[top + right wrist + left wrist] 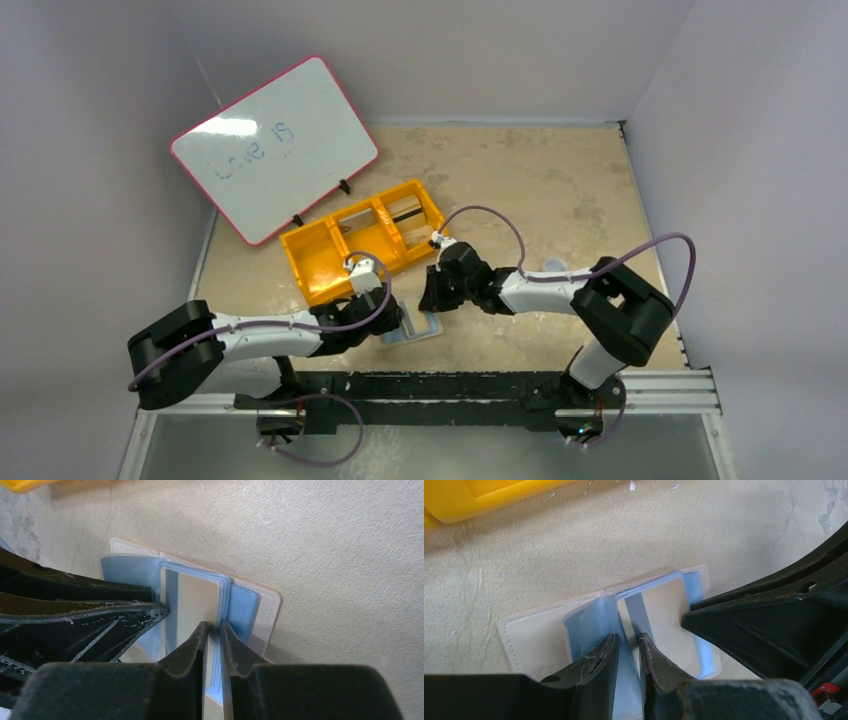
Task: Take the credit cards out of the card holder
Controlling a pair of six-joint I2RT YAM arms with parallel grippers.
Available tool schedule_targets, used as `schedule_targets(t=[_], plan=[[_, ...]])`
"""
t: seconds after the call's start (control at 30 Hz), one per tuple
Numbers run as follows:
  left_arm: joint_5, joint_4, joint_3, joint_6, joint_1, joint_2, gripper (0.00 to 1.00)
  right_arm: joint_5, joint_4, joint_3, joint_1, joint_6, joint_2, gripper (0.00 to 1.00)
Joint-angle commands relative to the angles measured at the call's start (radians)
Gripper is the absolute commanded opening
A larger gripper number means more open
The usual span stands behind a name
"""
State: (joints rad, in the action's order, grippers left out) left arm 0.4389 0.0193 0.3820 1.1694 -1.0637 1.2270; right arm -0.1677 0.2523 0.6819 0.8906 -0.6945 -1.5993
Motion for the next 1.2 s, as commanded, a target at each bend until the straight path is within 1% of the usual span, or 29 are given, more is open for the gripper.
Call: schedule_targets(t=[0.0, 0.07, 0.1, 0.17, 0.23, 0.3, 0.33, 0.53, 0.73, 0.87, 0.9, 0.93, 0.97, 1.07, 1.17], plan=[[-0.022, -0.021, -0.023, 0.034, -0.011, 0.016, 0.22, -0.026, -0.046, 0.042, 0.019, -0.008, -0.008, 0.12], [-0.018, -0.008, -0.040, 0.049, -0.010, 0.003, 0.23, -0.047, -0.021, 0.028, 0.020, -0.005, 0.013, 0.07], [-0.014, -0.003, -0.048, 0.057, -0.011, -0.005, 0.23, -0.079, -0.004, 0.019, 0.019, 0.000, 0.027, 0.06], [-0.002, -0.008, -0.061, 0.072, -0.011, -0.023, 0.24, -0.139, 0.035, 0.004, 0.019, -0.003, 0.067, 0.09], [0.010, -0.015, -0.067, 0.079, -0.011, -0.045, 0.25, -0.159, 0.051, 0.010, 0.019, 0.006, 0.096, 0.12], [0.016, -0.018, -0.069, 0.078, -0.011, -0.063, 0.26, -0.238, 0.085, 0.018, 0.019, 0.009, 0.101, 0.16], [0.019, -0.017, -0.069, 0.078, -0.011, -0.068, 0.26, -0.253, 0.103, 0.023, 0.019, 0.005, 0.097, 0.17], [0.032, -0.022, -0.073, 0.084, -0.012, -0.102, 0.26, -0.273, 0.075, 0.038, 0.018, -0.026, 0.033, 0.22], [0.064, -0.053, -0.089, 0.097, -0.012, -0.184, 0.27, -0.235, 0.034, 0.066, 0.019, -0.013, 0.034, 0.27], [0.076, -0.076, -0.088, 0.095, -0.012, -0.227, 0.30, -0.228, 0.048, 0.076, 0.019, -0.004, 0.035, 0.30], [0.080, -0.084, -0.085, 0.095, -0.011, -0.232, 0.31, -0.221, 0.036, 0.087, 0.019, -0.003, 0.034, 0.31], [0.084, -0.094, -0.081, 0.093, -0.012, -0.240, 0.31, -0.206, -0.003, 0.107, 0.019, -0.002, 0.033, 0.36], [0.087, -0.105, -0.078, 0.091, -0.012, -0.245, 0.31, -0.186, -0.031, 0.119, 0.019, 0.003, 0.035, 0.38], [0.092, -0.119, -0.070, 0.088, -0.011, -0.253, 0.32, -0.169, -0.058, 0.136, 0.020, 0.016, 0.049, 0.37], [0.095, -0.123, -0.065, 0.088, -0.012, -0.256, 0.32, -0.195, -0.061, 0.147, 0.020, 0.020, 0.047, 0.37]])
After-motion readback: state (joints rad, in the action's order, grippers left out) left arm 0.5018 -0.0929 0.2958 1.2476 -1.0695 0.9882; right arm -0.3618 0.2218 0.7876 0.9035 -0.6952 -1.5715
